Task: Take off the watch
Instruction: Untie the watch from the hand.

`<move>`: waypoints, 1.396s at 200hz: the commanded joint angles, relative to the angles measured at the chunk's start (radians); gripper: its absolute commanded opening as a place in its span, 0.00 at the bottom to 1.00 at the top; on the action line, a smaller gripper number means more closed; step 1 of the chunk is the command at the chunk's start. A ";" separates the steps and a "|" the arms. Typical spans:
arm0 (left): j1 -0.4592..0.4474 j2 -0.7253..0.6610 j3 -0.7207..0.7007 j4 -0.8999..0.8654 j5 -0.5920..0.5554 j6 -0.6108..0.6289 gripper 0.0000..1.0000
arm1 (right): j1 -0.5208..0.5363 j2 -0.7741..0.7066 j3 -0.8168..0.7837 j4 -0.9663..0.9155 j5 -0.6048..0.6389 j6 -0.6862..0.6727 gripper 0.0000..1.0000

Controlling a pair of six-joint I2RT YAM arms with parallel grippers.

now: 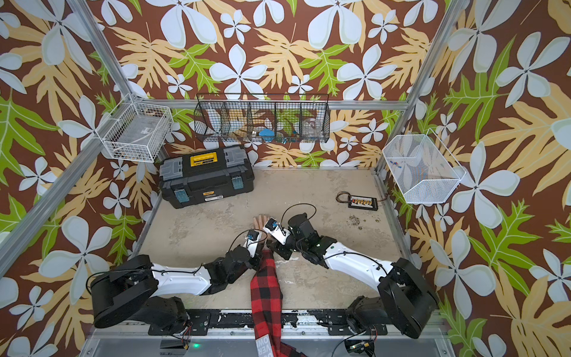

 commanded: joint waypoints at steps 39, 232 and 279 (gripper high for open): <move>-0.003 -0.078 -0.073 0.114 0.037 0.073 0.00 | 0.000 0.102 0.070 -0.003 -0.071 0.009 0.53; -0.004 -0.146 -0.128 0.154 -0.037 0.087 0.00 | -0.017 0.156 0.104 -0.049 -0.098 -0.089 0.24; -0.001 -0.141 -0.129 0.148 -0.097 0.054 0.00 | -0.040 0.123 0.070 -0.028 -0.056 -0.065 0.23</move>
